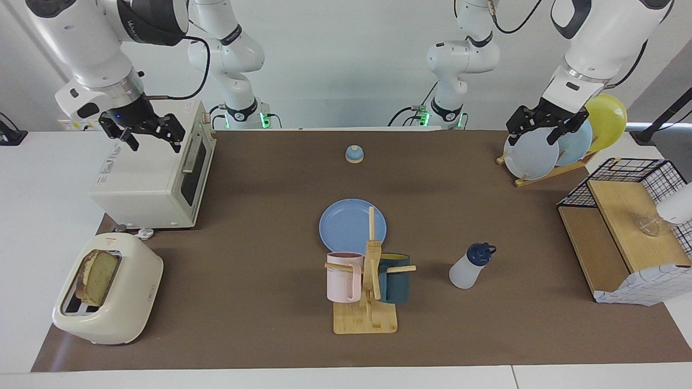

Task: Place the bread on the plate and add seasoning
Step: 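Move the left gripper out toward the blue-capped bottle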

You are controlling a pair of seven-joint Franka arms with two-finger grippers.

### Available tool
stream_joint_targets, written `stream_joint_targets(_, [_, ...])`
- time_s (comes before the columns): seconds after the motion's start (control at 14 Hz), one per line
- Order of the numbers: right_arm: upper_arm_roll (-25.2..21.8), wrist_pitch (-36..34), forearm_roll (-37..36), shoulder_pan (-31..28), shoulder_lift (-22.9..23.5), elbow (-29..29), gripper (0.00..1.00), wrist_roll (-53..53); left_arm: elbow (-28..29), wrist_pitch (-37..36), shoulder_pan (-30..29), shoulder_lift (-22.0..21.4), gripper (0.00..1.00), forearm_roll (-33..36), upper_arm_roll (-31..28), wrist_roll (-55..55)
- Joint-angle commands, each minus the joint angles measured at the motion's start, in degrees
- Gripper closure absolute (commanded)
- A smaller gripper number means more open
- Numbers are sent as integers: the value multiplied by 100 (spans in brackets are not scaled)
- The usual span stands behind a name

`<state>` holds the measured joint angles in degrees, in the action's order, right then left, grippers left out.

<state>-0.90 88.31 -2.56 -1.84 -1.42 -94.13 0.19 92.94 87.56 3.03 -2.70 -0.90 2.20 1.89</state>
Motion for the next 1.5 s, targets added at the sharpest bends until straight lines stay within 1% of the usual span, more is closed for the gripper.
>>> stream_joint_targets(0.0, [28,37,159,-44,-16,35,0,-264,93,7,75,-116,0,37,-27,75])
stream_joint_targets(0.07, [28,46,159,-53,-16,26,0,-309,93,24,75,-186,0,37,-18,83])
stream_joint_targets(0.43, [19,107,142,-35,-25,26,0,-283,189,95,66,-265,0,37,-9,74])
stream_joint_targets(0.57, [19,912,142,-105,-16,-70,0,-344,329,43,92,-335,0,37,0,83])
stream_joint_targets(0.64, [19,1177,142,-158,-8,-88,0,-405,417,60,119,-362,0,37,0,83])
stream_joint_targets(0.71, [11,1345,142,-124,-8,-149,0,-388,662,199,180,-493,0,29,8,83])
stream_joint_targets(0.78, [11,1486,142,-149,-16,-211,0,-397,969,583,250,-625,0,29,8,75])
stream_joint_targets(0.86, [11,1766,150,-202,-8,-255,0,-406,1416,1240,294,-809,0,29,17,83])
stream_joint_targets(0.93, [11,2239,142,-315,-16,-395,0,-432,1855,1873,434,-976,0,11,17,188])
stream_joint_targets(1.0, [19,2861,142,-334,-16,-579,0,-484,2251,2375,540,-1108,0,11,26,406])
stream_joint_targets(1.07, [11,3337,142,-334,-8,-694,0,-554,2560,2893,663,-1188,0,2,17,548])
stream_joint_targets(1.14, [11,3673,142,-334,97,-738,0,-546,2789,3273,838,-1267,0,2,17,645])
stream_joint_targets(1.28, [11,4165,150,-430,369,-730,0,-529,2984,3600,1093,-1355,0,11,17,751])
stream_joint_targets(1.35, [11,4420,150,-553,544,-686,0,-537,3211,3819,1234,-1469,0,2,17,777])
stream_joint_targets(1.43, [19,4667,150,-606,694,-651,0,-529,3596,4378,1331,-1574,0,2,26,978])
